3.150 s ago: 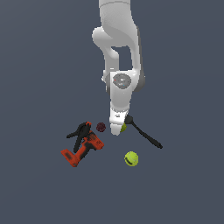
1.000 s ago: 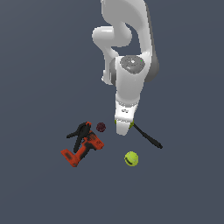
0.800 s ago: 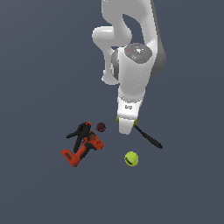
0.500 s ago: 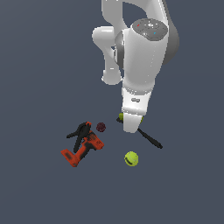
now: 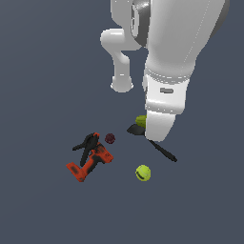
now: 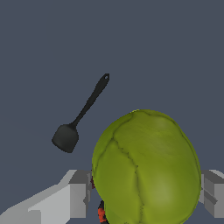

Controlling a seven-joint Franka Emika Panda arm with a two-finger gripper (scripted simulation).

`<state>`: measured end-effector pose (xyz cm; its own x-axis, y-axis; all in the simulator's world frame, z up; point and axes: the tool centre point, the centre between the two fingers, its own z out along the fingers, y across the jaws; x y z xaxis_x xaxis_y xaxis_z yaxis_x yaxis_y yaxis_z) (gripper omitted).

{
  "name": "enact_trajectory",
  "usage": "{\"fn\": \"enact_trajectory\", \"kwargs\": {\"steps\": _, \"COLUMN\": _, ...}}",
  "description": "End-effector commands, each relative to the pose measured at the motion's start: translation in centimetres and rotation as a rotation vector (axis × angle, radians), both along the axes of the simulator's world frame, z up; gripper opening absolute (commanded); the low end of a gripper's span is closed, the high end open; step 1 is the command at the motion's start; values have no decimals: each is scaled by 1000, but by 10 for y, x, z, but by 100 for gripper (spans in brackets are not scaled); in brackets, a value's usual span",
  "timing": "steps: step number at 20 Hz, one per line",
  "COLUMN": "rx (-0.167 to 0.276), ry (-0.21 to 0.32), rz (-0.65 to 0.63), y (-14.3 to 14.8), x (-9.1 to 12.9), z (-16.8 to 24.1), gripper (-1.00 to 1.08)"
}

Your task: Pick up a designated object from a clutter of objects.

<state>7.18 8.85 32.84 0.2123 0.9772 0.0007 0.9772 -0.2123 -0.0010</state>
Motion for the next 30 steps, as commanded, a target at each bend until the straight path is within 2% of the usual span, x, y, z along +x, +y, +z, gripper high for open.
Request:
{"fn": "enact_trajectory", "kwargs": {"steps": 1, "rx": 0, "ry": -1, "rz": 0, "y": 3, "x": 8, "z": 18, "gripper": -100}}
{"fn": "enact_trajectory", "kwargs": {"steps": 15, "rx": 0, "ry": -1, "rz": -1, "y": 16, "x": 42, "z": 89, "gripper": -100}}
{"fn": "enact_trajectory", "kwargs": {"steps": 30, "rx": -1, "ry": -1, "rz": -1, "y": 21, "x": 54, "z": 111, "gripper": -100}}
